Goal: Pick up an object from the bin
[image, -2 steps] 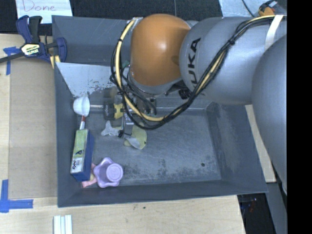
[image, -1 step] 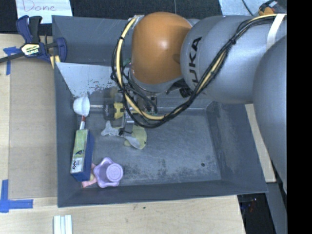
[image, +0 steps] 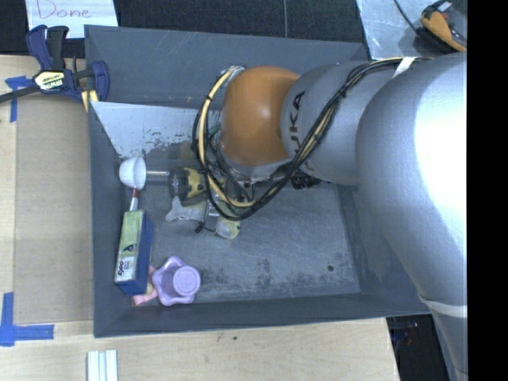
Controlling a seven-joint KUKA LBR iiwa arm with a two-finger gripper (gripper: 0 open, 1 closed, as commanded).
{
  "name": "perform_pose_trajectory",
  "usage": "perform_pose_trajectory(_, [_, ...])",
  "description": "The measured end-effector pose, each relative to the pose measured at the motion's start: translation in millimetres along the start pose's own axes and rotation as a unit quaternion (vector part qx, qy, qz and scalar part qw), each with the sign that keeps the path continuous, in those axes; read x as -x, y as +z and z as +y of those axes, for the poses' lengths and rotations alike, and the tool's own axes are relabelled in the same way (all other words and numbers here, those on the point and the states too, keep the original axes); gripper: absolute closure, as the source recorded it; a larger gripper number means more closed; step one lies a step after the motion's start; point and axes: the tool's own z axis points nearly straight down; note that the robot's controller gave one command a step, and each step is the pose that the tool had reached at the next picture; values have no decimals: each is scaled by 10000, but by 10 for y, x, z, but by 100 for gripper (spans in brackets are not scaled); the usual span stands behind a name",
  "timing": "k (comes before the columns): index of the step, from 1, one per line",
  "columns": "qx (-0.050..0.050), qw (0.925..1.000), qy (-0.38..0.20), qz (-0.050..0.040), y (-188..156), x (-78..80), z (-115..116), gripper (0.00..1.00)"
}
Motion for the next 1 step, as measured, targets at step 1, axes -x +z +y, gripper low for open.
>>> perform_pose_trajectory(1, [-7,9995,328,-9,-370,-86,-27,0])
